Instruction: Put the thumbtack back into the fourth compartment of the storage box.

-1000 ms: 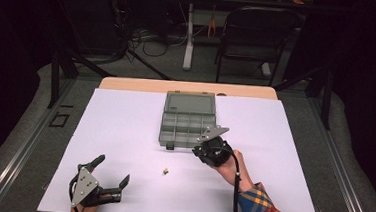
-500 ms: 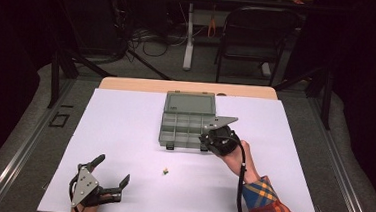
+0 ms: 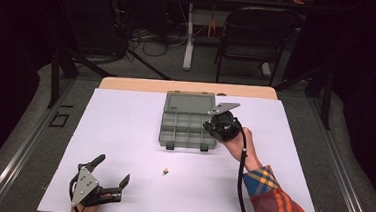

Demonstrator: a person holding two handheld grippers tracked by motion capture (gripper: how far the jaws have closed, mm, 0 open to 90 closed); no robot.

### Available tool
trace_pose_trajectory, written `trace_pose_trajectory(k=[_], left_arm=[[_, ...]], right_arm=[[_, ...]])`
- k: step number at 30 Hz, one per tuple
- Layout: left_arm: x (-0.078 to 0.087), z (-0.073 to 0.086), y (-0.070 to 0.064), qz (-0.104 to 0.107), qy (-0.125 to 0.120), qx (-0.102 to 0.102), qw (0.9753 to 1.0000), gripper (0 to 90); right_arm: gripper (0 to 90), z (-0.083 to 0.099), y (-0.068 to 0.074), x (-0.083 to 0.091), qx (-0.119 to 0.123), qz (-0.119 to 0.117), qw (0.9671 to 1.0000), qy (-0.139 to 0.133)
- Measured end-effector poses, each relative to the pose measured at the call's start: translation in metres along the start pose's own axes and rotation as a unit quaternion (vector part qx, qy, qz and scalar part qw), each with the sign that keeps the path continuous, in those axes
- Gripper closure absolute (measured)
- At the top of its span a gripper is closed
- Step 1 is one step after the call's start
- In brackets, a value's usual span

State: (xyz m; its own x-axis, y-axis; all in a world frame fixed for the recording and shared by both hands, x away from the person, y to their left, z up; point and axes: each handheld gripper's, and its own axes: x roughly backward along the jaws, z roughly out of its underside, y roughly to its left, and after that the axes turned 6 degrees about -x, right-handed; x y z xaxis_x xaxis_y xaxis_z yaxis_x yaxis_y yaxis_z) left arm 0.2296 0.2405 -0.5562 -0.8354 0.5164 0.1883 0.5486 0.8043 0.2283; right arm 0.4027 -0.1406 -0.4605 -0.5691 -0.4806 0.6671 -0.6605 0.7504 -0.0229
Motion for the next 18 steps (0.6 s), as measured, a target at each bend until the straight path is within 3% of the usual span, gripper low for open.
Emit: trace_pose_trajectory(k=[18], left_arm=[[-0.001, 0.000, 0.000, 0.002, 0.000, 0.001, 1.0000, 0.0]], right_arm=[[83.8, -0.011, -0.029, -0.036, -0.022, 0.025, 0.9990, 0.029]])
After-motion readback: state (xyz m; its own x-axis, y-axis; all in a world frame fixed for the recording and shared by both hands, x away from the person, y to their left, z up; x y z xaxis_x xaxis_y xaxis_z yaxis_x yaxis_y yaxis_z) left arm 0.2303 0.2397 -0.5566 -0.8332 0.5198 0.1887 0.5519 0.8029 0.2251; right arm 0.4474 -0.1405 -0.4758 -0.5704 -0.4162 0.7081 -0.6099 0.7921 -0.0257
